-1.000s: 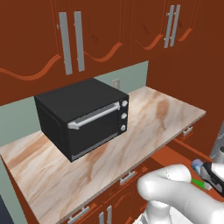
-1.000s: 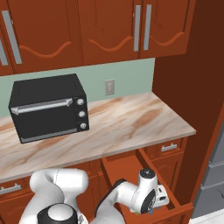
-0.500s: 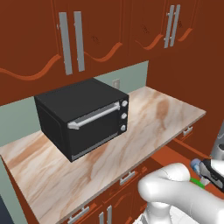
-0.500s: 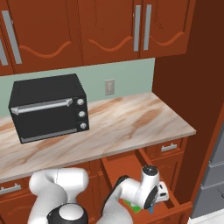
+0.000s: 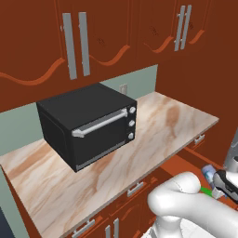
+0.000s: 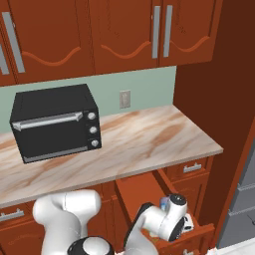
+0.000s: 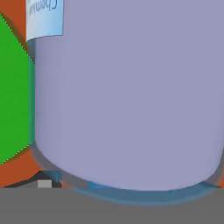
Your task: Restock the sink supplies by placing the sponge and soap dispenser on the counter and next to the sink. Make sure the soap dispenser is upright.
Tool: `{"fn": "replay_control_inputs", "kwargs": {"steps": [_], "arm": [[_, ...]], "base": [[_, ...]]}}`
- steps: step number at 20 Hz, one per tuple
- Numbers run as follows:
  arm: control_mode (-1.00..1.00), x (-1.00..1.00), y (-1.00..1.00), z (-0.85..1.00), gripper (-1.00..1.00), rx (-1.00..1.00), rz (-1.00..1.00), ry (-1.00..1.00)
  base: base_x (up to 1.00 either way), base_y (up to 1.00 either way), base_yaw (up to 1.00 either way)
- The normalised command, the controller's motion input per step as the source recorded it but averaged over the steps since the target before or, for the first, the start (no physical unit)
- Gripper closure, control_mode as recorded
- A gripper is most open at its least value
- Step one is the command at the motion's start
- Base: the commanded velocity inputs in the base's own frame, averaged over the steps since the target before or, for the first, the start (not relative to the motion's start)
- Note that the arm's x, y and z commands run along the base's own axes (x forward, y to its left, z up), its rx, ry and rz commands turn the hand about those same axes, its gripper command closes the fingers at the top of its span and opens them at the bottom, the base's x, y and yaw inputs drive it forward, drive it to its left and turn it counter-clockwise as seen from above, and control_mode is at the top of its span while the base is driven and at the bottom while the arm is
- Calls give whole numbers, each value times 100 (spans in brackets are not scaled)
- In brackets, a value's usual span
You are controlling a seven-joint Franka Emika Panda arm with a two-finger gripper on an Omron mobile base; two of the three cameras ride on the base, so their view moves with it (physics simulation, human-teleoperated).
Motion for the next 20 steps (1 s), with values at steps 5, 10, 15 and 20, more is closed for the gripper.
{"fn": "replay_control_inputs", "kwargs": {"steps": [5, 10, 15, 20], "arm": [[-100, -4, 0, -33, 100, 5, -7, 0], [-100, 0, 1, 22, 100, 1, -3, -1], [-100, -41, 0, 90, 100, -3, 0, -17], [-100, -71, 0, 95, 100, 0, 0, -14]], "base": [[0, 0, 0], [0, 0, 0], [0, 0, 0], [0, 0, 0]]}}
